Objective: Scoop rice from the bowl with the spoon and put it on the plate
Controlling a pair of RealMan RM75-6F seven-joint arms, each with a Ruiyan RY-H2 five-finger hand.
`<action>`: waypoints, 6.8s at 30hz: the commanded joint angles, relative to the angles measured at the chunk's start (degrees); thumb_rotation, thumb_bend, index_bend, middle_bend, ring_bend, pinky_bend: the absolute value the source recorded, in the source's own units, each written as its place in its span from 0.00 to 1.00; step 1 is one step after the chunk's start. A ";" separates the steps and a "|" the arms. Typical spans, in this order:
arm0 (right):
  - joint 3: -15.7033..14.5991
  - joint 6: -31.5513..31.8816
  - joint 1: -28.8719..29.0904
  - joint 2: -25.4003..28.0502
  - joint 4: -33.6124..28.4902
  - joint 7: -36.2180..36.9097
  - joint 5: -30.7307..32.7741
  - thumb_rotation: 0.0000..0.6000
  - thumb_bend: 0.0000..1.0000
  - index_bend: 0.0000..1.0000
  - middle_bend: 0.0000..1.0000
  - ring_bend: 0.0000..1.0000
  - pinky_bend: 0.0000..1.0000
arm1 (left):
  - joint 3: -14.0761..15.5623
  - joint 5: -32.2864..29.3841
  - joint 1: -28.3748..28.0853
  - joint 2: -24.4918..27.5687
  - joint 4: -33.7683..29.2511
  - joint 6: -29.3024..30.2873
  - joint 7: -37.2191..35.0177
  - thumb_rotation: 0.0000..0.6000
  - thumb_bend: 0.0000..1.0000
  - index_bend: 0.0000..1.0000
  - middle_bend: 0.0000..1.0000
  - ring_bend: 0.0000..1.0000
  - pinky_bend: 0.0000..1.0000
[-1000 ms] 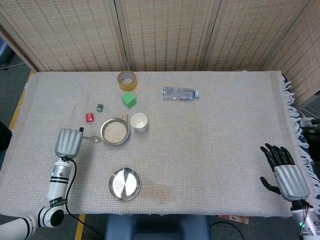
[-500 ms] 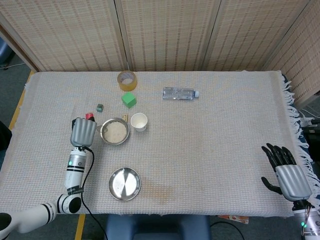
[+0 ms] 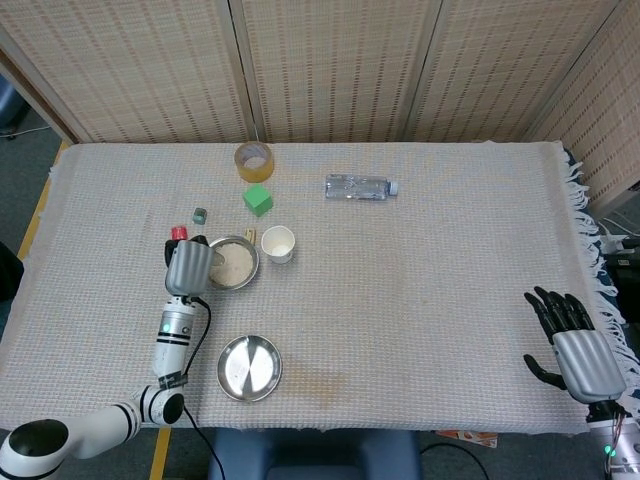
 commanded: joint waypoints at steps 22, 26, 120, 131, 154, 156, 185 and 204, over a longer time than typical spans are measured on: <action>-0.92 0.46 -0.36 0.77 -0.89 0.39 -1.97 1.00 0.20 0.00 0.00 0.00 0.00 | 3.36 6.12 -0.19 -9.94 18.73 -0.16 -2.41 1.00 0.41 0.57 1.00 1.00 1.00; -1.12 0.81 -0.52 0.71 -1.05 0.02 -2.53 1.00 0.20 0.00 0.00 0.00 0.00 | 2.91 6.33 -0.06 -10.23 18.80 -0.54 -3.30 1.00 0.41 0.57 1.00 1.00 1.00; -1.01 -0.88 -0.04 0.20 -1.00 -1.53 -1.47 1.00 0.20 0.00 0.00 0.00 0.00 | -11.88 -28.91 -5.32 12.59 -23.81 -8.86 -2.56 1.00 0.41 0.58 1.00 1.00 1.00; -0.57 -2.27 0.50 -0.25 -0.80 -2.34 0.20 1.00 0.20 0.00 0.00 0.00 0.00 | -11.90 -35.44 -11.67 12.99 -24.27 -8.36 -0.81 1.00 0.40 0.58 1.00 1.00 1.00; 0.69 -3.22 1.06 0.45 0.20 0.32 2.89 1.00 0.20 0.00 0.00 0.00 0.00 | -8.50 -39.58 -22.16 5.85 -12.64 -9.86 -0.50 1.00 0.40 0.58 1.00 1.00 1.00; 0.70 -3.38 1.13 0.48 0.27 0.46 2.95 1.00 0.20 0.00 0.00 0.00 0.00 | -7.16 -38.04 -22.43 5.10 -11.43 -9.27 -0.55 1.00 0.40 0.58 1.00 1.00 1.00; 0.06 -2.67 0.61 1.76 -0.78 2.26 1.84 1.00 0.20 0.00 0.00 0.00 0.00 | 7.73 -8.06 -20.27 -11.57 16.24 -2.51 0.52 1.00 0.40 0.57 1.00 1.00 1.00; -2.36 -5.53 1.79 4.58 -1.68 7.53 -1.47 1.00 0.20 0.00 0.00 0.00 0.00 | 2.96 -1.65 -18.72 -14.90 24.55 -3.72 -1.75 1.00 0.41 0.56 1.00 1.00 1.00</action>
